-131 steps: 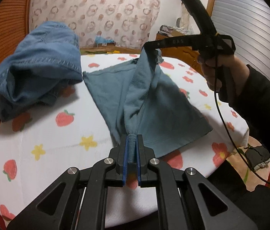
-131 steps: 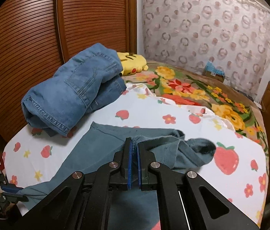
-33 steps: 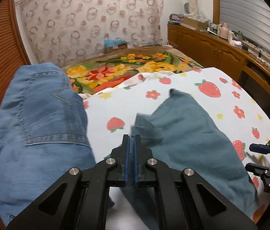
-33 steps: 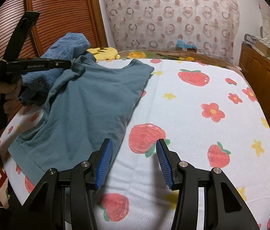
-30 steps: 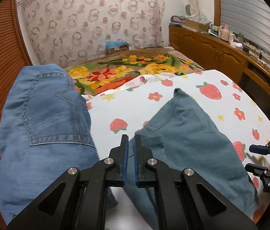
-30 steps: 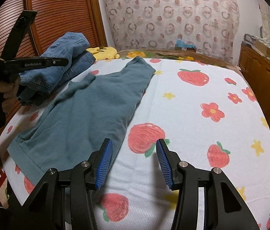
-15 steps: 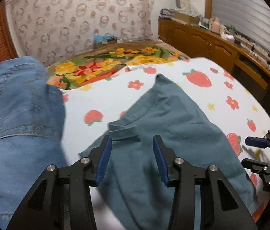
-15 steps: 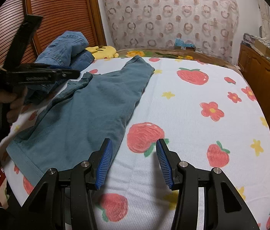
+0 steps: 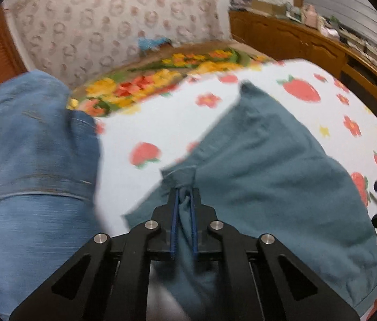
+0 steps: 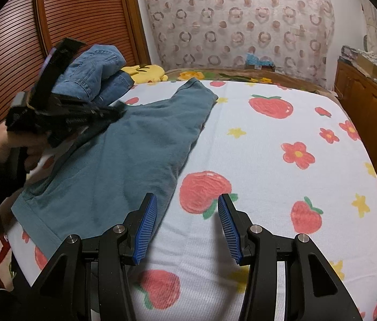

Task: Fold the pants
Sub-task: 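Lift the held shorts edge and fold it over with the left gripper, then lower both grippers to the waistband end of the folded shorts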

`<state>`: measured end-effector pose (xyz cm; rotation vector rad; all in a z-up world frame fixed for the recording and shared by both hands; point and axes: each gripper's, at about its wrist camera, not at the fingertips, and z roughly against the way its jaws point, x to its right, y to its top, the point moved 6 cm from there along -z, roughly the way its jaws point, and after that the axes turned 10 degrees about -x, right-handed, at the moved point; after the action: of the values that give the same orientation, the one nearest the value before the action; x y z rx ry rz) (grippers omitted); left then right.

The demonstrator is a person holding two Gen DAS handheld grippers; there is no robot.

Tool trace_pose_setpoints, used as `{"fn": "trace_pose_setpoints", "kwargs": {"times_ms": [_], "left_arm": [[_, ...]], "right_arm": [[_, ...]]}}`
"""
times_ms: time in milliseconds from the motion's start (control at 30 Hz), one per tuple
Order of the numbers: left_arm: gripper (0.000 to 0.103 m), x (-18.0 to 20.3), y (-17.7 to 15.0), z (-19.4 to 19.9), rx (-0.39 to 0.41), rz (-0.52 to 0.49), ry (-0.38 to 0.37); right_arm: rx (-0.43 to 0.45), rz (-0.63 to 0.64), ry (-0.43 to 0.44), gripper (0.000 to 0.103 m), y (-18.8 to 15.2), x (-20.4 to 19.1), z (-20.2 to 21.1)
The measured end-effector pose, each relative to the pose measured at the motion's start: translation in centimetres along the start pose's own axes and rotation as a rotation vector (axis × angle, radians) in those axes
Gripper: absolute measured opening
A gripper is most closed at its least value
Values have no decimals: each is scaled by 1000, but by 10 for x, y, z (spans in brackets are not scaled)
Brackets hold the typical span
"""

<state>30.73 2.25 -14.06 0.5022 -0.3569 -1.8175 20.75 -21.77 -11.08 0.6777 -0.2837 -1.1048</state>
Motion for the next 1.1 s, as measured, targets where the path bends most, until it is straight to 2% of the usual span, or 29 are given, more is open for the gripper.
{"fn": "trace_pose_setpoints", "kwargs": {"times_ms": [133, 267, 367, 467, 533, 667, 733, 800, 1100], "left_arm": [[8, -22, -1, 23, 50, 50, 42], [8, -35, -6, 36, 66, 77, 47], [10, -37, -8, 44, 82, 96, 15], [24, -32, -14, 52, 102, 102, -11], [42, -26, -17, 56, 113, 98, -22], [53, -13, -33, 69, 139, 83, -73], [70, -5, -40, 73, 149, 79, -91], [77, -1, -47, 76, 160, 79, -118], [80, 13, -85, 80, 153, 107, -133]], "right_arm": [[1, -1, -6, 49, 0, 0, 0], [1, -2, -10, 49, 0, 0, 0], [1, -6, -14, 49, 0, 1, 1], [1, -10, -16, 49, 0, 2, 1], [3, -10, -16, 49, 0, 2, 2], [8, -12, -15, 49, -1, 3, 3], [10, -13, -15, 49, -1, 3, 3], [15, -11, -12, 49, -1, 3, 4], [16, -6, -6, 49, -1, 3, 4]]}}
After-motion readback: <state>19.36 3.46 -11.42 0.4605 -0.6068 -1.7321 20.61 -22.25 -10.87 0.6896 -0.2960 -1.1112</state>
